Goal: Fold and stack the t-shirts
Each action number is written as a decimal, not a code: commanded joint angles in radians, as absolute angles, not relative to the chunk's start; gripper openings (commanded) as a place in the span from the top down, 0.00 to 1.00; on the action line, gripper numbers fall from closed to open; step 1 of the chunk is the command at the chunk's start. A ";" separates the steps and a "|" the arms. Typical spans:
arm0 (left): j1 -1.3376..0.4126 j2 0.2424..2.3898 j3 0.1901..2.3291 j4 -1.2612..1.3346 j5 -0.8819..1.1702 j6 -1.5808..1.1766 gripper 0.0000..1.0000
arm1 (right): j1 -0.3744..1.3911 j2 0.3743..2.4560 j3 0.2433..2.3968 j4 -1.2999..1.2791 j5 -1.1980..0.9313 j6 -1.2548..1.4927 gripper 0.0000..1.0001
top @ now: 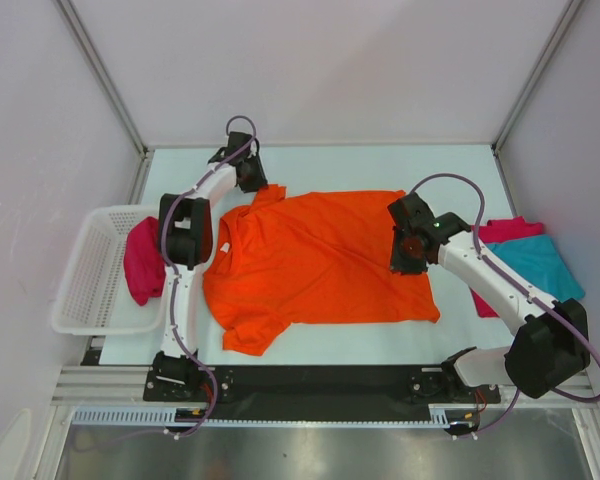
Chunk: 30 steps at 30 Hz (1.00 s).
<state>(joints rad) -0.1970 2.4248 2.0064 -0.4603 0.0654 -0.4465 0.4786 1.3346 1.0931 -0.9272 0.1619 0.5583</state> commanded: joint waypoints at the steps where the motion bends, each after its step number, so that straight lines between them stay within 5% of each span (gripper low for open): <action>1: -0.192 2.445 1.994 -0.456 0.091 -0.463 0.65 | 0.483 1.315 1.106 -0.946 0.184 0.578 0.71; 18: -0.100 2.359 1.947 -0.511 -0.074 -0.549 0.79 | 0.483 1.345 1.101 -0.920 0.170 0.571 0.73; 19: -0.095 2.361 1.953 -0.520 -0.080 -0.554 0.98 | 0.483 1.347 1.103 -0.919 0.166 0.571 0.73; 20: -0.088 2.365 1.976 -0.526 -0.092 -0.557 0.99 | 0.485 1.350 1.103 -0.919 0.166 0.571 0.73; 30: -0.052 2.465 2.256 -0.611 -0.075 -0.485 0.95 | 0.492 1.379 1.114 -0.907 0.160 0.571 0.74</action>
<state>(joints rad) -0.0616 2.4443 2.1338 -0.5896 -0.0509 -0.5312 0.4835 1.3693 1.0931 -0.9253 0.1631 0.5655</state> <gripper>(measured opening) 0.032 0.261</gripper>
